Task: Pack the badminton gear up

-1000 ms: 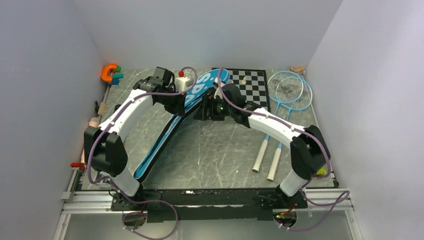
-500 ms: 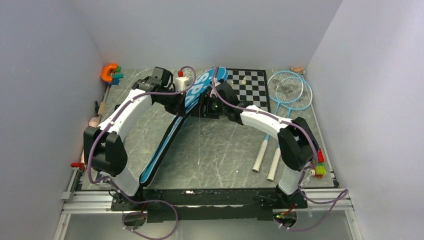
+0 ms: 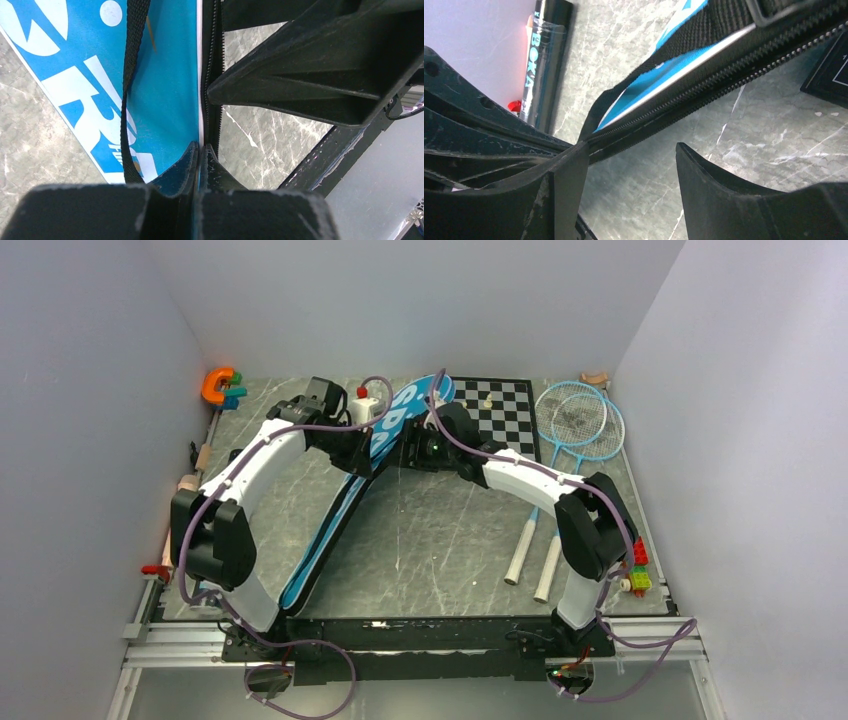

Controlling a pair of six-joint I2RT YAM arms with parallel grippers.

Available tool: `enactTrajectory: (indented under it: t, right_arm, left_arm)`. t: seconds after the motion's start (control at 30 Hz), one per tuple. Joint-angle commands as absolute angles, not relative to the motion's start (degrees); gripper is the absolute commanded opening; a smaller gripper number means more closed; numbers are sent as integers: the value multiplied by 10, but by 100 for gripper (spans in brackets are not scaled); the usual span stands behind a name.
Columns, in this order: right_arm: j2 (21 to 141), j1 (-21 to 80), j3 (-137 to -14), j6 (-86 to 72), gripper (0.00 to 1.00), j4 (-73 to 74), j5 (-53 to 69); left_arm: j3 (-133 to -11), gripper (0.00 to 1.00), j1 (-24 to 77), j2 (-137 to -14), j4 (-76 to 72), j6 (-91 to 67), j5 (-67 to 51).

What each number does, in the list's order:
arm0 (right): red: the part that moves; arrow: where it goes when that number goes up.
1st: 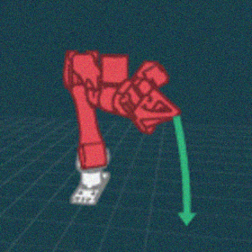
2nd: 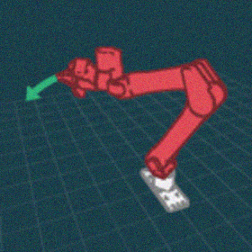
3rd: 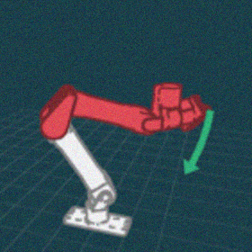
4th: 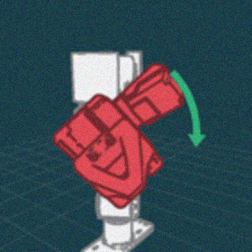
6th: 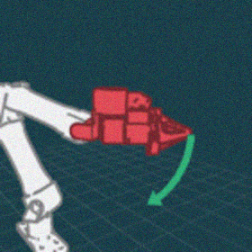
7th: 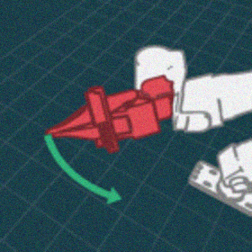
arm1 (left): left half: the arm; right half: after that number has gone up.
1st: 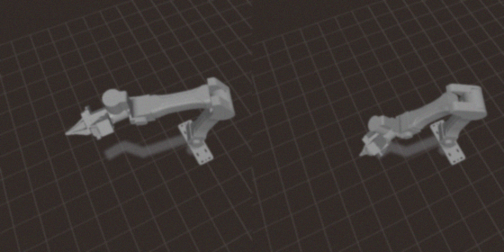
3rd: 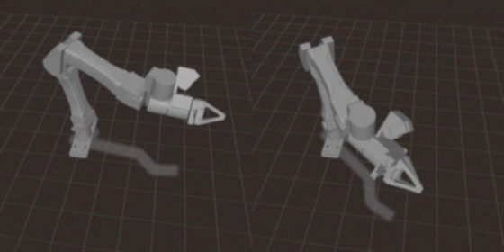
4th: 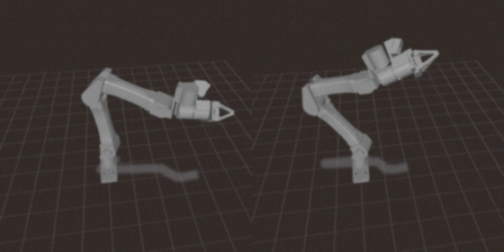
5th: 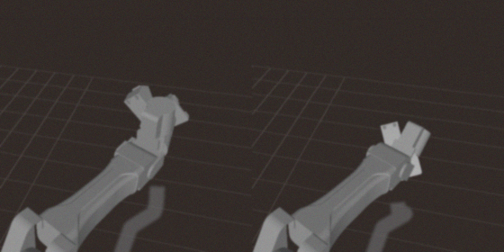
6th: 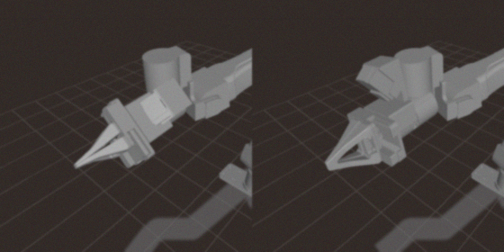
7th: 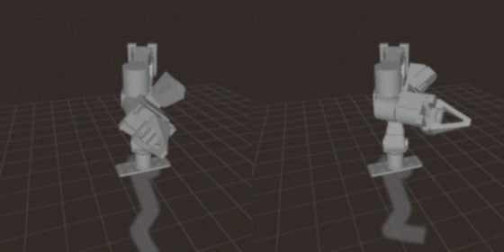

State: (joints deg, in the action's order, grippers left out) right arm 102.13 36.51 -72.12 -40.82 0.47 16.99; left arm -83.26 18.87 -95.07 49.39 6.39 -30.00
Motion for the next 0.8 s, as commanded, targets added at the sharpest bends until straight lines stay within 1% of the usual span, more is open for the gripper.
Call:
enactTrajectory:
  t: [0.0, 0.23, 0.33, 0.67, 0.77]
  right_arm:
    - [1020, 355, -722, -424, 67, -47, 175]
    - [1046, 355, -740, -420, 63, -39, 171]
    - [1044, 354, -730, -422, 63, -50, 175]
    - [1005, 354, -690, -428, 65, -70, 182]
    - [989, 354, -664, -429, 68, -82, 185]
  left_arm:
    - [-846, 0, 189, -957, 500, 64, -334]
    - [-844, 0, 189, -950, 501, 62, -345]
    - [-843, 0, 189, -946, 500, 62, -341]
    - [-840, 0, 189, -950, 495, 58, -333]
    - [-840, 0, 187, -950, 496, 55, -326]
